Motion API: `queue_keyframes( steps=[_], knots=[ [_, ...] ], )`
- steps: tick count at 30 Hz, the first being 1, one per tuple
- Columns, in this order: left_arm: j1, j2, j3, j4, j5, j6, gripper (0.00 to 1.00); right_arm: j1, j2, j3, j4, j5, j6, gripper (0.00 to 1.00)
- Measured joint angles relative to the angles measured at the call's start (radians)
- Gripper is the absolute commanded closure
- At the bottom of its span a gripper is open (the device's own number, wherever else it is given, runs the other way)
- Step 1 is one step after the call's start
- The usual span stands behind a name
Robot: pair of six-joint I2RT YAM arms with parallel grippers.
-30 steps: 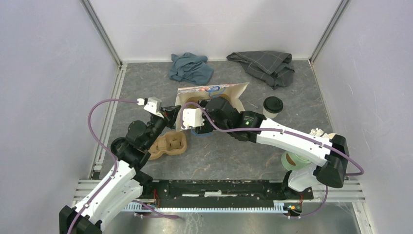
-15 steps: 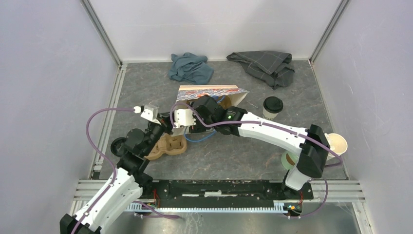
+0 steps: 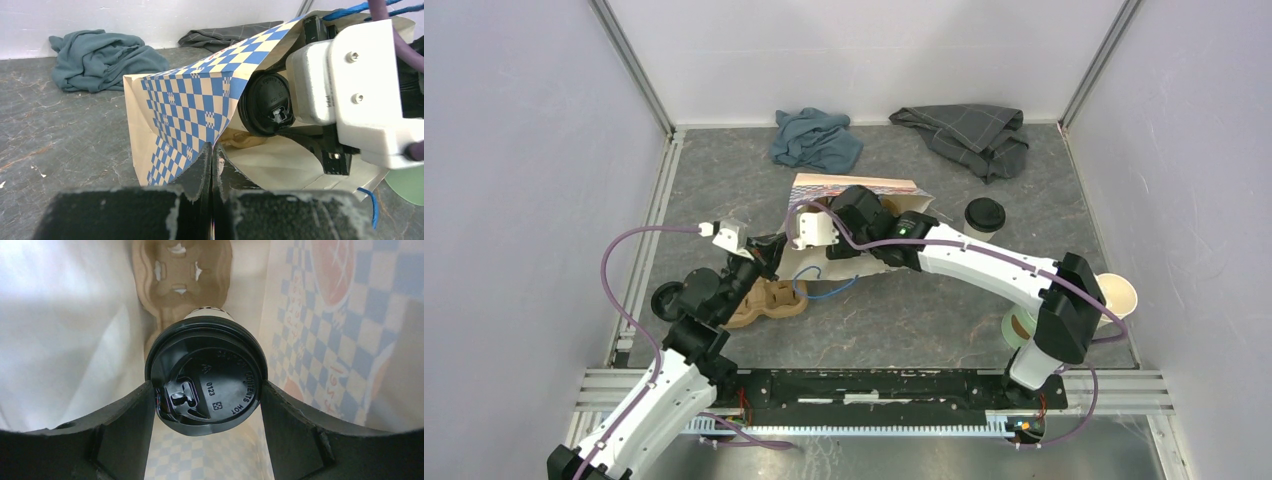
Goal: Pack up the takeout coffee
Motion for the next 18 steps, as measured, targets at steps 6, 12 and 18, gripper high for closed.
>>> queue_keyframes(
  steps=[6, 12, 18],
  knots=[
    [0.000, 0.003, 0.000, -0.001, 0.000, -0.008, 0.98, -0.037, 0.000, -0.011, -0.008, 0.000, -0.017, 0.37],
    [0.000, 0.016, 0.006, -0.010, 0.000, -0.015, 0.98, -0.040, -0.003, -0.029, -0.024, -0.003, -0.012, 0.38],
    [0.000, 0.028, 0.017, -0.020, 0.000, -0.014, 0.98, -0.040, -0.004, -0.031, -0.037, -0.005, 0.003, 0.38]
  ],
)
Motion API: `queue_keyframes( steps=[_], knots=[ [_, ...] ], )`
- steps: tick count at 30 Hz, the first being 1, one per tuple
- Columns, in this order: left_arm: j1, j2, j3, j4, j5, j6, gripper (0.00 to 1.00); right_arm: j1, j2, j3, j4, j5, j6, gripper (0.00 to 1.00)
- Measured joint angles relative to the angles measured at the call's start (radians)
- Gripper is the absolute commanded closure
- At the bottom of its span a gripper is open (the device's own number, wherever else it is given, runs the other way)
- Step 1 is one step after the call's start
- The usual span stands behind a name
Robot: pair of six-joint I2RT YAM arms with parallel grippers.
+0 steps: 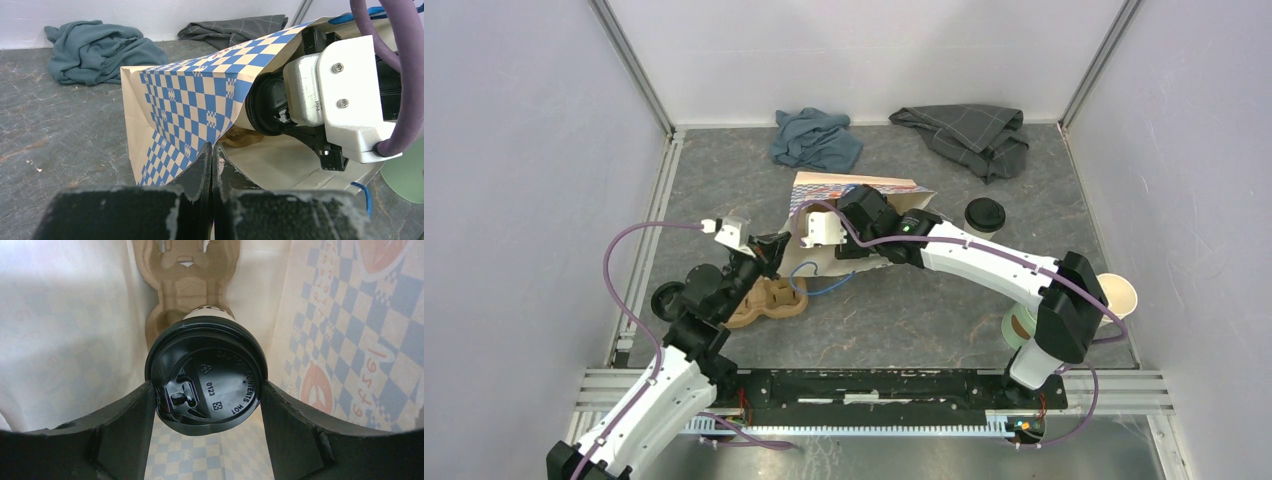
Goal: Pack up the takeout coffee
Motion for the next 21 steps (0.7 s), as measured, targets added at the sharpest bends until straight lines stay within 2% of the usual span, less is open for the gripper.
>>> queue_keyframes(
  steps=[11, 21],
  knots=[
    [0.000, 0.021, 0.005, -0.005, 0.000, 0.000, 0.98, -0.001, -0.008, -0.002, -0.042, -0.012, 0.022, 0.39],
    [0.000, 0.019, 0.012, -0.020, 0.001, 0.000, 0.98, -0.021, -0.021, -0.057, -0.010, -0.019, 0.038, 0.39]
  ],
)
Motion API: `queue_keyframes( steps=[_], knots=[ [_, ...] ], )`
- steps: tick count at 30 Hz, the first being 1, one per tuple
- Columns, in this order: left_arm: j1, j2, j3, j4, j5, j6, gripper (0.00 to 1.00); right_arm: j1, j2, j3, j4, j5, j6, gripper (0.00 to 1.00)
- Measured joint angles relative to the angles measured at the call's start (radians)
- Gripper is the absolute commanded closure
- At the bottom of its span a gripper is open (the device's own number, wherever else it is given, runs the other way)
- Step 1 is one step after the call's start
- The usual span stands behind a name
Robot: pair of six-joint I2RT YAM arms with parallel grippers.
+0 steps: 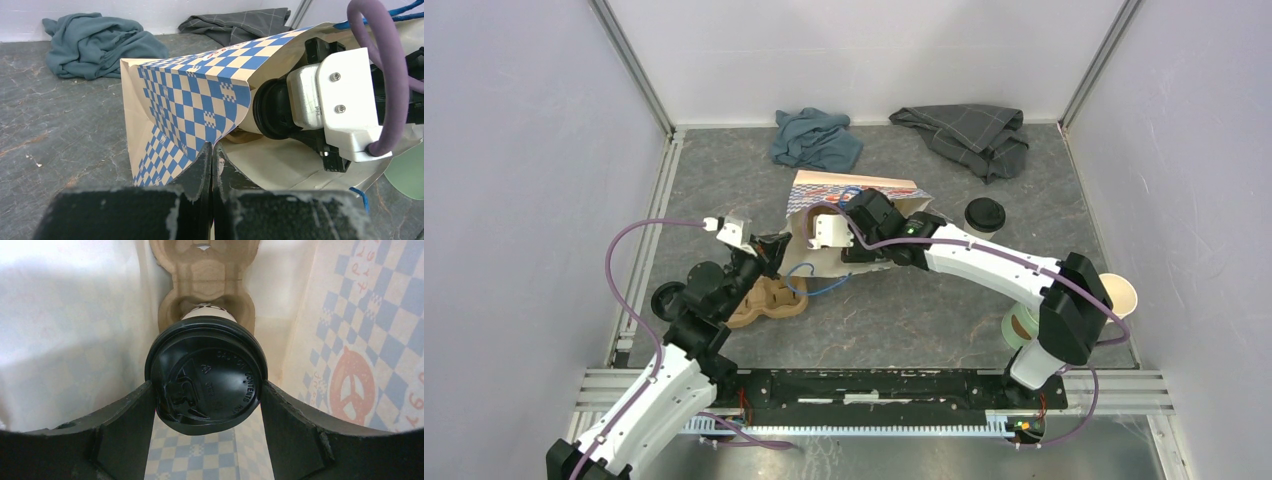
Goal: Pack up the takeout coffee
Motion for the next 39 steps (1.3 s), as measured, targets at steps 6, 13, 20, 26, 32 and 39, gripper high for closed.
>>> queue_keyframes(
  steps=[6, 13, 20, 26, 32, 39],
  knots=[
    [0.000, -0.003, 0.001, -0.007, 0.003, -0.001, 0.98, -0.013, 0.000, -0.015, 0.063, 0.000, 0.000, 0.39],
    [0.000, 0.001, 0.027, -0.035, 0.007, -0.002, 0.98, -0.024, 0.003, -0.042, 0.124, -0.004, -0.001, 0.39],
    [0.000, 0.057, 0.142, -0.129, 0.015, -0.025, 0.98, -0.051, 0.032, -0.053, 0.152, -0.042, 0.003, 0.38],
    [0.000, 0.121, 0.224, -0.217, 0.032, -0.046, 0.98, -0.066, 0.048, -0.054, 0.192, -0.067, 0.028, 0.38],
    [0.000, 0.214, 0.362, -0.343, 0.016, -0.082, 0.98, -0.071, 0.080, -0.008, 0.163, -0.074, 0.069, 0.37],
    [0.000, 0.377, 0.603, -0.547, -0.078, -0.142, 0.98, -0.071, 0.125, 0.098, 0.060, -0.095, 0.168, 0.35]
  ],
)
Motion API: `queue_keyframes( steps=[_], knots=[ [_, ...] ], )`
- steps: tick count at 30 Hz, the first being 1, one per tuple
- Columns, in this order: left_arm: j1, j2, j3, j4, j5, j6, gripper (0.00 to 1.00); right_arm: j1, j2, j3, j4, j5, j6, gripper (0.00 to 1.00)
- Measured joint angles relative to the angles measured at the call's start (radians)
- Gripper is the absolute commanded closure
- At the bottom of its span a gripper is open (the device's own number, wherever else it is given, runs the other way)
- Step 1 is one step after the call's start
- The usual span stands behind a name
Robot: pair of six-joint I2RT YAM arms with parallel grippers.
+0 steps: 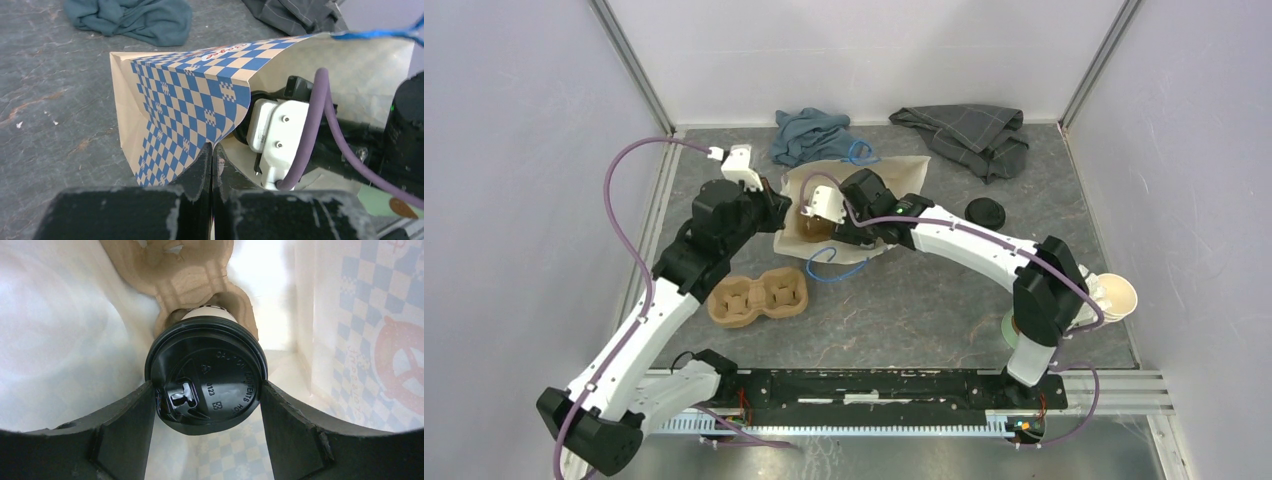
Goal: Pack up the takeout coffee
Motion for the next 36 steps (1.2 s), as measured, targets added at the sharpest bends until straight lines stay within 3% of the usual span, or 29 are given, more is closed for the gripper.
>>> queue_keyframes(
  steps=[8, 15, 29, 36],
  knots=[
    [0.016, 0.189, 0.272, -0.243, -0.085, -0.077, 0.98, 0.000, 0.100, 0.178, -0.131, -0.038, 0.116, 0.34],
    [0.063, 0.307, 0.396, -0.404, -0.149, -0.105, 0.98, -0.005, 0.177, 0.270, -0.171, -0.045, 0.176, 0.33],
    [0.085, 0.475, 0.574, -0.512, -0.205, -0.100, 0.98, -0.032, 0.255, 0.352, -0.159, -0.069, 0.224, 0.35],
    [0.085, 0.511, 0.615, -0.535, -0.208, -0.092, 0.98, -0.062, 0.270, 0.330, -0.076, -0.124, 0.240, 0.37]
  ],
)
